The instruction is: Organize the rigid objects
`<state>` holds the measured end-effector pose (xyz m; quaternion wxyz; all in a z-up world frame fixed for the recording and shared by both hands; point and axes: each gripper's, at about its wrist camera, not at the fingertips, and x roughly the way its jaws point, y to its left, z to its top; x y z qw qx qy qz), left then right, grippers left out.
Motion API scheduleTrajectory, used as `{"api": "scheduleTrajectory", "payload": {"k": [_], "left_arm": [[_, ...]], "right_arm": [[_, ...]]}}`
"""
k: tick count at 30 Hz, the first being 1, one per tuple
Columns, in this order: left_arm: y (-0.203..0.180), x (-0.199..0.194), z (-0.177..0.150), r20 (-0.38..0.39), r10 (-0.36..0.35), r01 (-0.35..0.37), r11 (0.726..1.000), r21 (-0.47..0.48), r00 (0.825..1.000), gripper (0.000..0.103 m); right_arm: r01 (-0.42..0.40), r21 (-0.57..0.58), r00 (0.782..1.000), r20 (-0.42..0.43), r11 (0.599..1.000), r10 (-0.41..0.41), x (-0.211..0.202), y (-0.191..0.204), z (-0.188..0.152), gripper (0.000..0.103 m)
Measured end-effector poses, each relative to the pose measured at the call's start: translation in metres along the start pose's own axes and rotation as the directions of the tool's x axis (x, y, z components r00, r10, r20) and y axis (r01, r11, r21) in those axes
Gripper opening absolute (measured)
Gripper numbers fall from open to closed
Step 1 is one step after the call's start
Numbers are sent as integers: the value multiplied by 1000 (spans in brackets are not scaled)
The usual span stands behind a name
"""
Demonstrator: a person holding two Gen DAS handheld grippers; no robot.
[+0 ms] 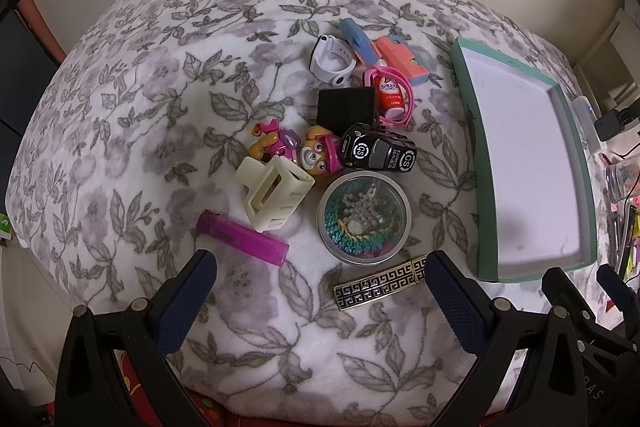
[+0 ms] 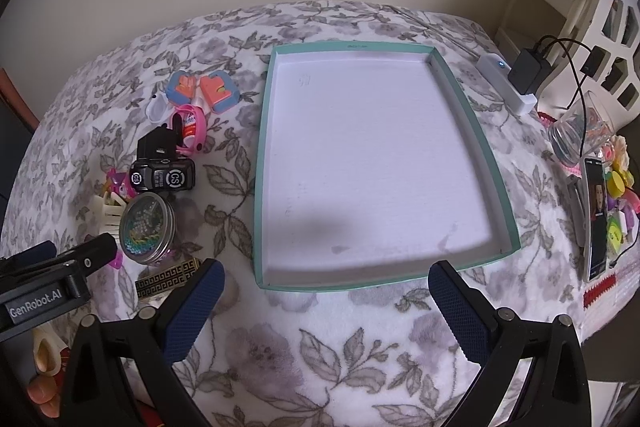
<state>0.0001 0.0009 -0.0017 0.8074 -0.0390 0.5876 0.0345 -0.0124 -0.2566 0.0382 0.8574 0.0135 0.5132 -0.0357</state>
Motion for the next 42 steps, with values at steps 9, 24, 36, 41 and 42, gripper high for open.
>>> {"api": "scheduleTrajectory", "payload": {"k": [9,24,36,41,42], "left_arm": [[1,1,0,-5,3,-3,1000,0,1000,103],[4,2,0,-14,2,-2,1000,-16,1000,103],[81,10,11,-38,89,-95,964,-247,995,103],[92,18,9,-66,72,-87,958,-274,995,103],[92,20,10,-74,68,-86,958,-275,995,103]], "right_arm": [[1,-3,1000,-1,1000,-1,1,1,0,103],[5,-19,1000,-4,1000,-5,2,5,-1,103],[-170,-48,984,-65,984,167,18,55,5,103],[-179,-118,981,-98,977,167,30,80,4,103],[-179,-136,981,-105,974,165,32,86,3,103]]}}
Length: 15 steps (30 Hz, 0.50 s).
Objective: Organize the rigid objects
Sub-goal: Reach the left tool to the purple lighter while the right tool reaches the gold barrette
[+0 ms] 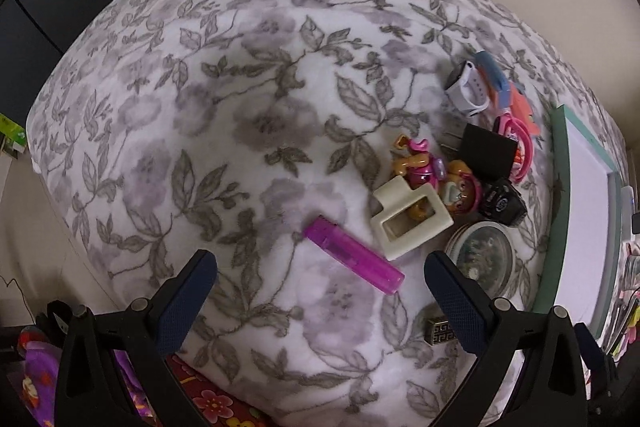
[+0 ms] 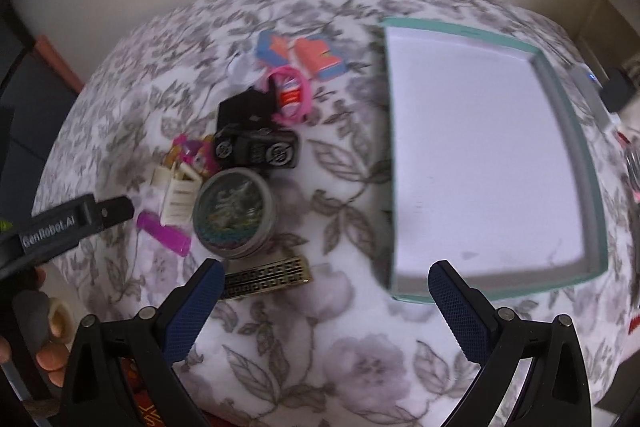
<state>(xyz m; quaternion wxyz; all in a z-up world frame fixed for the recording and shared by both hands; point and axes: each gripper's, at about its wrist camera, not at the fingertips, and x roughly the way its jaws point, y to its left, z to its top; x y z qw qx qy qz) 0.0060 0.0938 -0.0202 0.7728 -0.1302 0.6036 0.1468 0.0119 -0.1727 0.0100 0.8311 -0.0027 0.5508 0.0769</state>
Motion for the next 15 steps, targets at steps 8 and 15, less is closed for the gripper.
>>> {"api": "scheduleTrajectory", "payload": {"k": [8,15], "left_arm": [[-2,30,5,-97,4,-5,1000,-14,995,103],[-4,56,9,-151,27,-31,999,-28,988,103]], "right_arm": [[-14,-86,998,-66,996,8,28,21,-3,103],[8,-125,996,-87,992,-19,38,27,-7,103]]}}
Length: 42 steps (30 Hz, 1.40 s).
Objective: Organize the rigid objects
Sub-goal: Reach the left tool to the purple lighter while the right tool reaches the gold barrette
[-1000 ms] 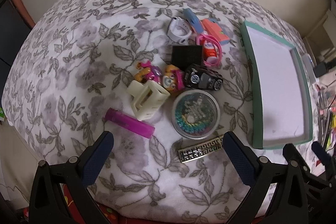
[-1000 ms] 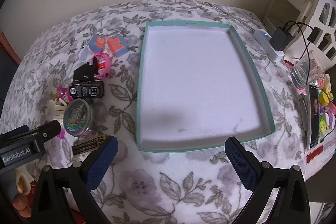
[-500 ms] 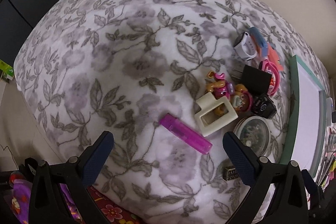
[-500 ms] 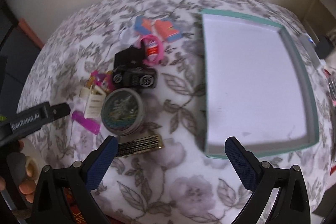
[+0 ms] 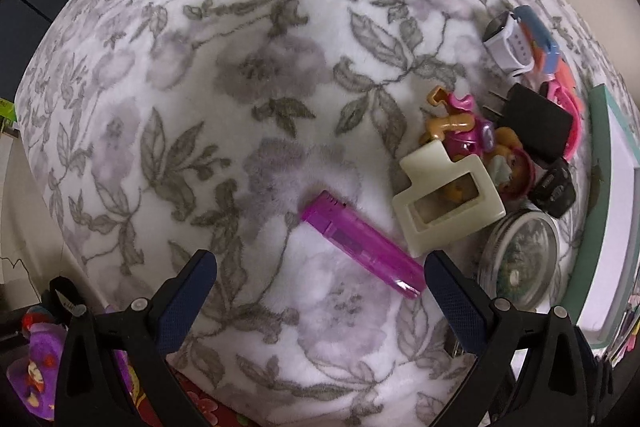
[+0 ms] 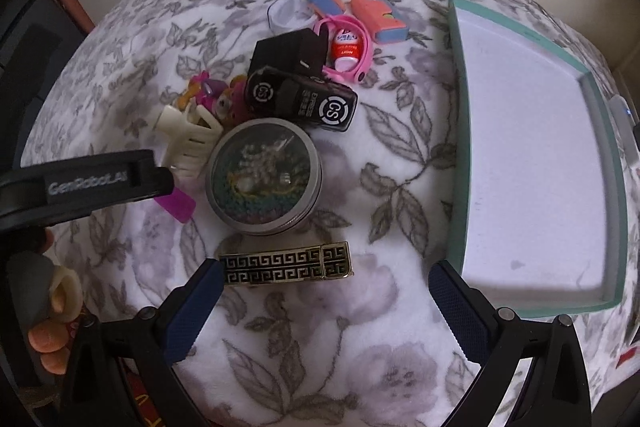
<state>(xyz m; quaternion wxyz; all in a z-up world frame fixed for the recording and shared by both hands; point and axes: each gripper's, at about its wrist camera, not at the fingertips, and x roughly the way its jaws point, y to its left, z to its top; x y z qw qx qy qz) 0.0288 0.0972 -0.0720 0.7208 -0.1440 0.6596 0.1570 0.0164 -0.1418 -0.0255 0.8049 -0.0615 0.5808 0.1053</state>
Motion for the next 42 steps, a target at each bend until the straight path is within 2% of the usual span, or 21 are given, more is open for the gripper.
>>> {"api": "scheduleTrajectory", "payload": {"k": [4,7,15,20,27,29,33,35,36,42], "left_arm": [[-5,10,9,3,11,-11,1000,-1,1000,103],[-12,25,9,-43,42,-41,999,22,998,103],[6,33,9,-97,45,-47,999,-17,994,103],[19,33,9,-99,52,-57,997,-48,994,102],[12,28,8,-75,36,-37,999,-8,997,86],[0,24,5,-68,31,-30,1000,5,997,79],[-26,17,7,-54,35,-33,999,35,998,73],[-31,15,8,-48,33,-31,998,49,998,67],[-44,6,-4,-43,33,-30,998,58,999,65],[-69,-5,-4,-25,36,-33,994,108,999,50]], "right_arm": [[0,1,1000,-8,1000,0,3,-1,0,103],[-2,-1,1000,-11,1000,2,7,1,1,103],[-4,-6,1000,-14,1000,4,6,2,0,103],[-25,-14,999,-26,1000,25,11,6,1,103],[-30,-11,998,-48,999,30,22,8,5,103],[-33,-9,998,-54,999,32,26,8,3,103],[-33,-19,997,-67,999,32,34,9,5,103],[-31,-28,997,-70,999,29,37,13,6,103],[-27,-33,997,-68,999,25,38,14,7,102],[-27,-30,997,-69,999,25,43,20,5,102]]}}
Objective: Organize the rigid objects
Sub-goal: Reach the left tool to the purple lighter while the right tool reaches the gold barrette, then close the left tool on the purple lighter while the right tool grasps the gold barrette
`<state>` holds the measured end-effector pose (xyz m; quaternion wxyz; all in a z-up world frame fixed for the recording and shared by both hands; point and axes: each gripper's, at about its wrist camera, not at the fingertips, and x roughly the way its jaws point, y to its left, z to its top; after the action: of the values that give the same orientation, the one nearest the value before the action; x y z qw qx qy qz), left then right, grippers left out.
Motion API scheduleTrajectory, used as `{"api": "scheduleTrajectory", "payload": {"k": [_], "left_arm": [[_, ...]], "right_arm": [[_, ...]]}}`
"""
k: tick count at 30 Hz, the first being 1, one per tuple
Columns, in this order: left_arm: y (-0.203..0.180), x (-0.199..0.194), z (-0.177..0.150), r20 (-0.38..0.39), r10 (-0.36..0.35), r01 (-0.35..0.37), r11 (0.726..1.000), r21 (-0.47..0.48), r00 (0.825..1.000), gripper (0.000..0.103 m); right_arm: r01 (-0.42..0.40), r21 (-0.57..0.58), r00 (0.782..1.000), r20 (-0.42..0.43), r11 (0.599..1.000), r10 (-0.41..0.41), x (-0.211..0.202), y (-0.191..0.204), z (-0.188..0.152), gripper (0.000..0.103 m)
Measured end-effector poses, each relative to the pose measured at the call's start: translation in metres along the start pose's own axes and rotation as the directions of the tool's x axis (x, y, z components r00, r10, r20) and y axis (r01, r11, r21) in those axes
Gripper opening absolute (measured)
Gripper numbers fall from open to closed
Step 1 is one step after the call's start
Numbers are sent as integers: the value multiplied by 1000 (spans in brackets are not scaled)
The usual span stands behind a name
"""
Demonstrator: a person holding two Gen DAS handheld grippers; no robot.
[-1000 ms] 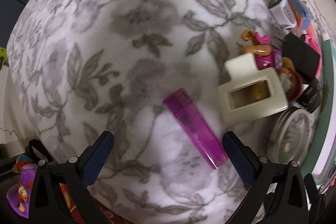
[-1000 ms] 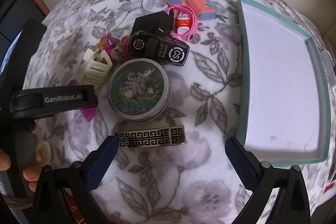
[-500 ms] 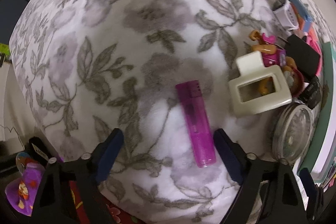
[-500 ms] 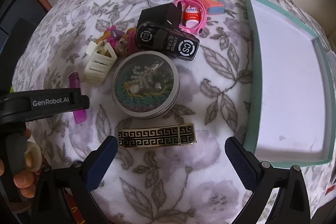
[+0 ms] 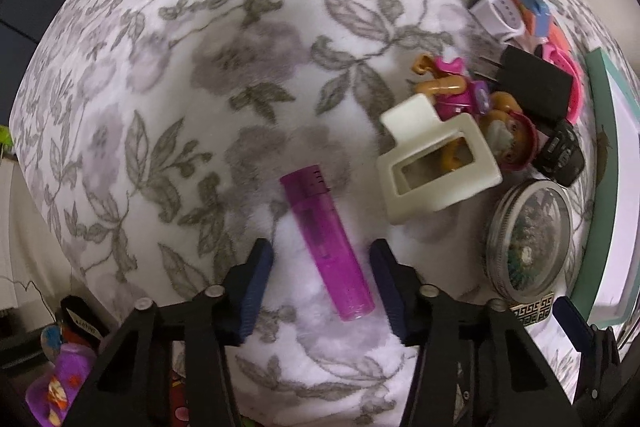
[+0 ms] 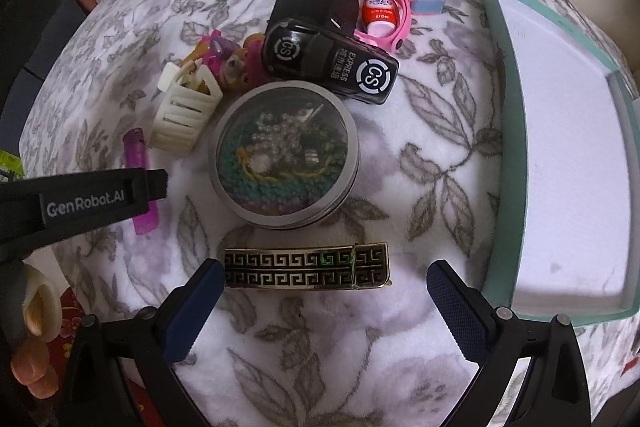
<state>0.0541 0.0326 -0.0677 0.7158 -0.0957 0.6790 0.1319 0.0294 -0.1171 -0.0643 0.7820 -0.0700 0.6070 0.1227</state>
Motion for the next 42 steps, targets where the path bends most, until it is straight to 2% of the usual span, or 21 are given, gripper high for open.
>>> {"api": "scheduleTrajectory", "payload": {"k": [7,11,13,17,19,29,33,42], "left_arm": [[-18,-3,3,4,-10,10,1000,11,1000,43],[-22,-4,3,6,-16,16,1000,25,1000,37],[-18,-6,0,8,-22,22,999,29,1000,35],[-17,-9,-1,10,-25,25,999,46,1000,29],[-19,-11,-2,12,-25,24,998,57,1000,28],[-26,-9,-2,21,-10,8,997,75,1000,26],[-22,-12,-2,16,-48,47,998,49,999,20],[-17,-32,-6,53,-88,86,995,45,995,20]], "right_arm": [[-21,-25,1000,1,999,21,-4,9,-1,102],[0,-41,1000,1,999,0,-5,18,0,102],[13,-33,1000,-6,999,-13,-3,20,-2,95],[3,-10,1000,-9,1000,-3,2,15,-4,92],[9,-18,1000,0,1000,-9,1,17,-3,84],[24,-23,1000,3,999,-24,1,12,-4,84],[34,-9,999,5,999,-34,-4,4,-7,84],[25,19,1000,12,1000,-25,-11,0,-6,84]]}}
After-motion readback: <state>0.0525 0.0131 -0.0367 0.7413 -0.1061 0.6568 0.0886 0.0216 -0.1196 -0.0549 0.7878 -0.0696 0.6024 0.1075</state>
